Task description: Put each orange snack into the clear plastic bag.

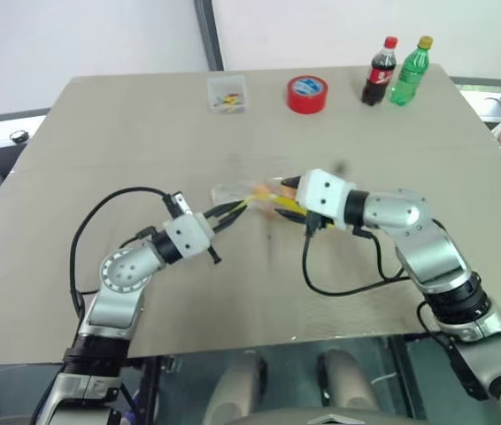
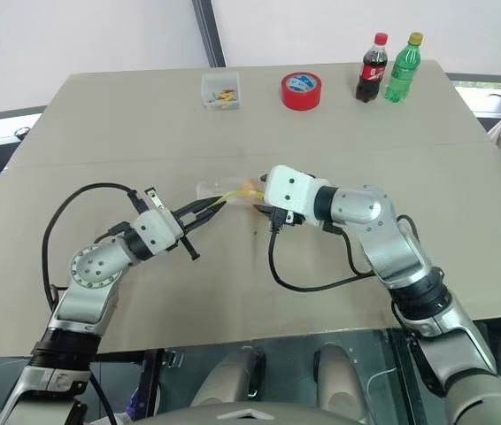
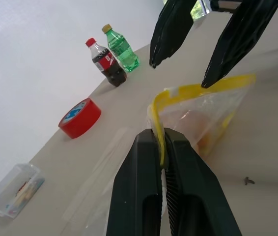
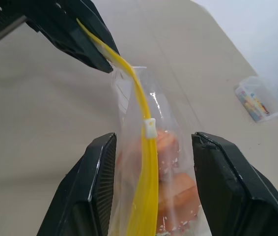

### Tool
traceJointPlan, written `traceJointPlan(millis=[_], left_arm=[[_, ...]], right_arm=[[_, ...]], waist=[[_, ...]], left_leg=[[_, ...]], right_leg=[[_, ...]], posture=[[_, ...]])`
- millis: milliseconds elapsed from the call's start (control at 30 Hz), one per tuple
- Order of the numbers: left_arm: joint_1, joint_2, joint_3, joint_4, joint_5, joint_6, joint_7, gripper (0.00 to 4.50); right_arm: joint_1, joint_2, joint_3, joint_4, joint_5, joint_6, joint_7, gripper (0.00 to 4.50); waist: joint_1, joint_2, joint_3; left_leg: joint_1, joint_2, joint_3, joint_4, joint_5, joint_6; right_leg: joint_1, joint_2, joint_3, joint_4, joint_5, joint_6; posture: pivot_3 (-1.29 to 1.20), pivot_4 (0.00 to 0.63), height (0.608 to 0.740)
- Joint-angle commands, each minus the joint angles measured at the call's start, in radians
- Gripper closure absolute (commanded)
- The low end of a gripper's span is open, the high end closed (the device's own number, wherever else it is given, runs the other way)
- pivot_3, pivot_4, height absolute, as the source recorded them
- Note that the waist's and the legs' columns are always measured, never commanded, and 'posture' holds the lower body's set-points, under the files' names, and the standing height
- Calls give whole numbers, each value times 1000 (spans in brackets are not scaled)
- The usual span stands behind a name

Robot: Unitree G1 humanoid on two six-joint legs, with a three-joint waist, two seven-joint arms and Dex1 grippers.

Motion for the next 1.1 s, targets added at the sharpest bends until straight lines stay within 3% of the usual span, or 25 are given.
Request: traceJointPlan(millis=[33,700,733,1067,1100], left_arm=[[11,17,6,-27,14,-38,5,4500],[7,21,-1,-71,24,-16,19,4500],[7,20,-2,-73,24,-13,19,4500],[6,20,-2,-92,22,9,19,4500],[6,20,-2,-94,22,11,19,4500]], right_arm=[[-45,25,16,36,3,-60,4,2011],[-63,38,37,109,-16,-134,17,2011],[-63,39,37,110,-16,-135,16,2399],[-66,40,29,111,-17,-137,15,2399],[-66,40,28,110,-17,-137,15,2910]], waist=[[-1,0,0],[-4,0,0],[-4,0,0],[-4,0,0],[-4,0,0]], left_leg=[[0,0,0,0,0,0],[0,0,0,0,0,1],[0,0,0,0,0,1],[0,0,0,0,-1,1],[0,0,0,0,-1,1]], right_leg=[[0,0,0,0,0,0],[0,0,0,0,0,0],[0,0,0,0,0,0],[0,0,0,0,0,0],[0,0,0,0,0,0]], posture=[[0,150,740],[0,150,740],[0,150,740],[0,150,740],[0,150,740]])
